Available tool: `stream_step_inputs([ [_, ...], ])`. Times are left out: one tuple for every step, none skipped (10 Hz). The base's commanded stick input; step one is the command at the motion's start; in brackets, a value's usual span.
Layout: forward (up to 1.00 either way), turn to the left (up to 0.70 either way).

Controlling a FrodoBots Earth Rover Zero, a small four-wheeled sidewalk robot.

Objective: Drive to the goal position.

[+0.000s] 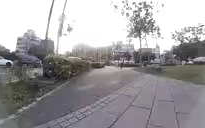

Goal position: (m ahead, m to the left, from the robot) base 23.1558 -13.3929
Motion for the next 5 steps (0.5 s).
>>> stream_step_inputs([
  [1.0, 0.0],
  [1.0, 0.0],
  [1.0, 0.0],
  [1.0, 0.0],
  [1.0, 0.0],
])
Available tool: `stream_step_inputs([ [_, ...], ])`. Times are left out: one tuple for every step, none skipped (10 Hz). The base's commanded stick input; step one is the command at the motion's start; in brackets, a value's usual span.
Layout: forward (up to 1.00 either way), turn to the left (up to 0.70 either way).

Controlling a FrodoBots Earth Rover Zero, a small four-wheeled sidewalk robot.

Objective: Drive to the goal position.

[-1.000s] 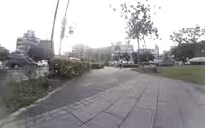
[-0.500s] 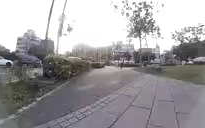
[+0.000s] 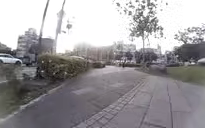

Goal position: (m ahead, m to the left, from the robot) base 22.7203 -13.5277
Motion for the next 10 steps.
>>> stream_step_inputs([
  [1.0, 0.0],
  [1.0, -0.14],
  [1.0, -0.3],
  [1.0, 0.0],
  [1.0, 0.0],
  [1.0, 0.0],
  [1.0, -0.03],
  [1.0, -0.4],
  [1.0, -0.4],
  [1.0, -0.22],
])
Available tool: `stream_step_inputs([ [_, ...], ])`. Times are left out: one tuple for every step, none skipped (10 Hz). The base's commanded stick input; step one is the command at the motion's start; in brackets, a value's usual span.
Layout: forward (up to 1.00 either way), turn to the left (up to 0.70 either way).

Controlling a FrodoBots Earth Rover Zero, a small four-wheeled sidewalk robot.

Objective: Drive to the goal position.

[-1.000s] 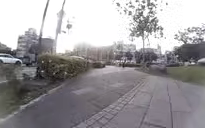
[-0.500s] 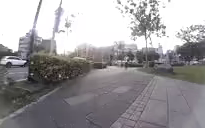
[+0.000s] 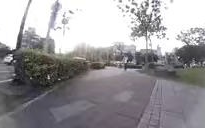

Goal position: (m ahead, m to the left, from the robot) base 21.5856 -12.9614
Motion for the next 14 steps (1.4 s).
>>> stream_step_inputs([
  [1.0, -0.02],
  [1.0, 0.0],
  [1.0, 0.0],
  [1.0, 0.0],
  [1.0, -0.27],
  [1.0, -0.35],
  [1.0, -0.39],
  [1.0, -0.17],
  [1.0, 0.0],
  [1.0, 0.0],
  [1.0, 0.0],
  [1.0, 0.0],
  [1.0, 0.0],
  [1.0, 0.0],
])
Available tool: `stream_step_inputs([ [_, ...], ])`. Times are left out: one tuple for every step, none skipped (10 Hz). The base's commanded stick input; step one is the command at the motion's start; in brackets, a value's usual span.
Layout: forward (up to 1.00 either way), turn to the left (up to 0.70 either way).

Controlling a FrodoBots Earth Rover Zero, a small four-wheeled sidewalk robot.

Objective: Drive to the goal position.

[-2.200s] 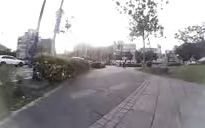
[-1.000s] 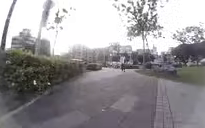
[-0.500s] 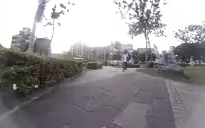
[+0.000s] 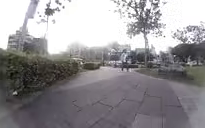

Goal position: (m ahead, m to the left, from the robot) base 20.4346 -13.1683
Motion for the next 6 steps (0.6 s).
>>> stream_step_inputs([
  [1.0, 0.0],
  [1.0, 0.0],
  [1.0, 0.0],
  [1.0, 0.0],
  [1.0, 0.0],
  [0.32, 0.0],
])
